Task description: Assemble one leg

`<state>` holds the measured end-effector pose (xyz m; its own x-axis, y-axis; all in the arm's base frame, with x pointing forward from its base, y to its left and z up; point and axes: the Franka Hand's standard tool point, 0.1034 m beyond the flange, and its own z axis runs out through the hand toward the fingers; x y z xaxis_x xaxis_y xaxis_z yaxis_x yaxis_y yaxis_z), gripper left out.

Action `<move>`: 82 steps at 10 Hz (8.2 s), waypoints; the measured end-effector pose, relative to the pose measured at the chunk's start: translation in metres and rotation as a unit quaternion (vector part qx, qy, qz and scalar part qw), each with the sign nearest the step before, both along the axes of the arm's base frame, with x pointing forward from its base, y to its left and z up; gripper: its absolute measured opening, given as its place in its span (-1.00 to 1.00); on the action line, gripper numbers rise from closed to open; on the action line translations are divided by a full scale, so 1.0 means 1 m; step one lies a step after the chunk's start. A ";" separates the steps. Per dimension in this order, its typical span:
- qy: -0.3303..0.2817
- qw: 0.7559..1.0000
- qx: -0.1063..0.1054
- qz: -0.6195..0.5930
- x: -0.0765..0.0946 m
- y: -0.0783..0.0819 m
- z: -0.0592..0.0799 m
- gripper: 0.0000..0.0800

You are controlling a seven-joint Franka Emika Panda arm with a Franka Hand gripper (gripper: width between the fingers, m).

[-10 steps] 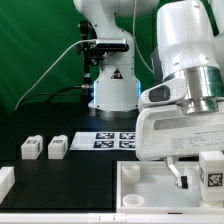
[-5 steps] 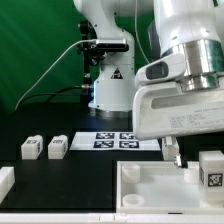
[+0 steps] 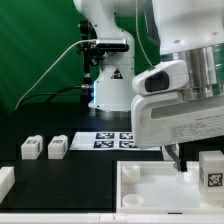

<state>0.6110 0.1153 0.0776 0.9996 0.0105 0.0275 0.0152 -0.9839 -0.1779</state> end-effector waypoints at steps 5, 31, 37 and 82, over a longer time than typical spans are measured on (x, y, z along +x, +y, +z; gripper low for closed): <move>0.048 0.999 -0.002 -0.003 0.008 0.004 0.002 0.32; 0.001 0.998 -0.015 -0.053 0.021 -0.001 0.004 0.62; 0.018 0.978 -0.007 -0.209 0.021 -0.005 0.001 -0.27; 0.008 0.991 -0.031 -0.127 0.018 0.002 -0.010 0.56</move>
Offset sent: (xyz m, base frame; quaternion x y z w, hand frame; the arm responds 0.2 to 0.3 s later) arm 0.0000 0.0000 0.0000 0.0000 0.0000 0.0000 1.0000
